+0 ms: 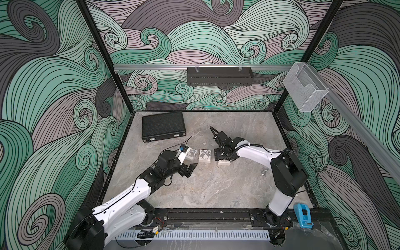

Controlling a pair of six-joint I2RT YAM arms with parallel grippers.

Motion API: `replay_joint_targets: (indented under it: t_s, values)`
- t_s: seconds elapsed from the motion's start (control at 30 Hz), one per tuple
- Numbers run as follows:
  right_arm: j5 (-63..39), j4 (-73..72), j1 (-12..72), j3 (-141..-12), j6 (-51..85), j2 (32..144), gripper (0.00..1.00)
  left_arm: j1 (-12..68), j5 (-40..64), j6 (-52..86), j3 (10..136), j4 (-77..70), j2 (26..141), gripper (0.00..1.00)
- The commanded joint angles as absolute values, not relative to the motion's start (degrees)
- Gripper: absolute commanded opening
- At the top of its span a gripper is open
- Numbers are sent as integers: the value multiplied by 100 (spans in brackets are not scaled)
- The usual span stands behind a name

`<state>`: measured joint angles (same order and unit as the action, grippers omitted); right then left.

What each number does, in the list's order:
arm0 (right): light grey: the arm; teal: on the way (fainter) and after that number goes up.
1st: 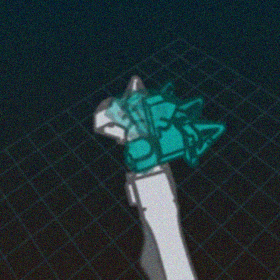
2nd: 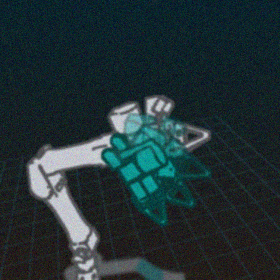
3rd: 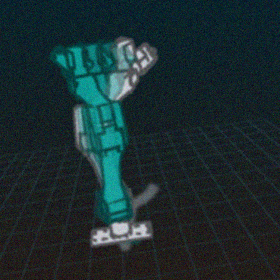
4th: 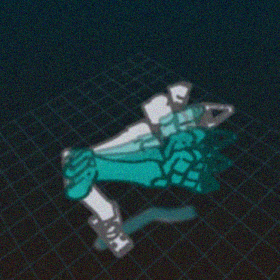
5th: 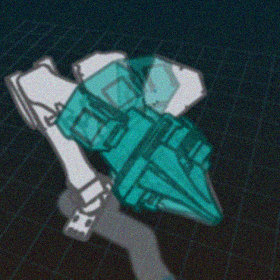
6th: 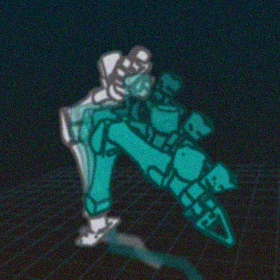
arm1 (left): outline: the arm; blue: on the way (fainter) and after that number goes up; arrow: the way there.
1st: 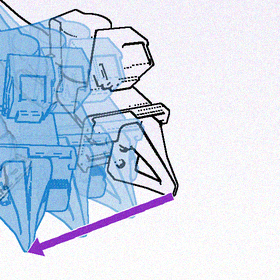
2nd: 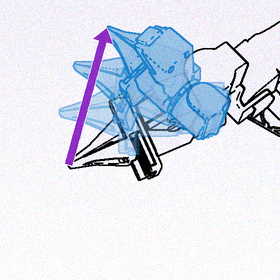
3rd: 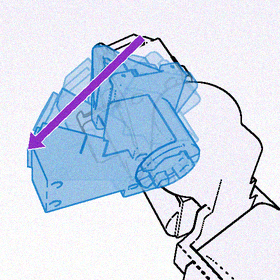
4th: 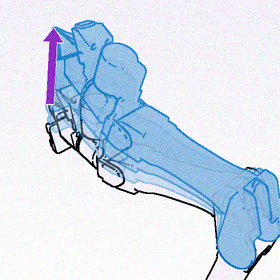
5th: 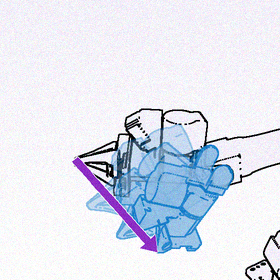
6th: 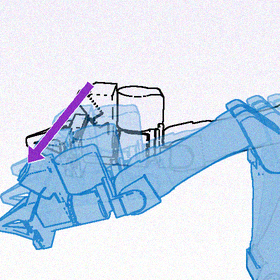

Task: Take the rings out of the lift-off lid box
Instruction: Pick up the jewelry box from the center of the board.

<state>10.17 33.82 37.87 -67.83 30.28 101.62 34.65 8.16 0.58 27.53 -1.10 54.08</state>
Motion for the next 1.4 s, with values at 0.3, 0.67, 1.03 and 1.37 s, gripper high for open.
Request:
replay_joint_targets:
  t_s: [0.3, 0.67, 1.03, 1.37]
  values:
    - [1051, 3497, 3658, -6628, 3270, 10270, 82, 3524, 896, 53, 3015, 9, 5634, 99]
    - [885, 3437, 3640, -6653, 3339, 10424, 81, 3524, 905, 63, 3023, 4, 5634, 99]
    - [805, 3411, 3632, -6647, 3315, 10437, 72, 3524, 896, 35, 3065, -27, 5715, 99]
    - [394, 3411, 3440, -6462, 2880, 9732, 71, 3524, 879, -402, 3113, -523, 6018, 99]
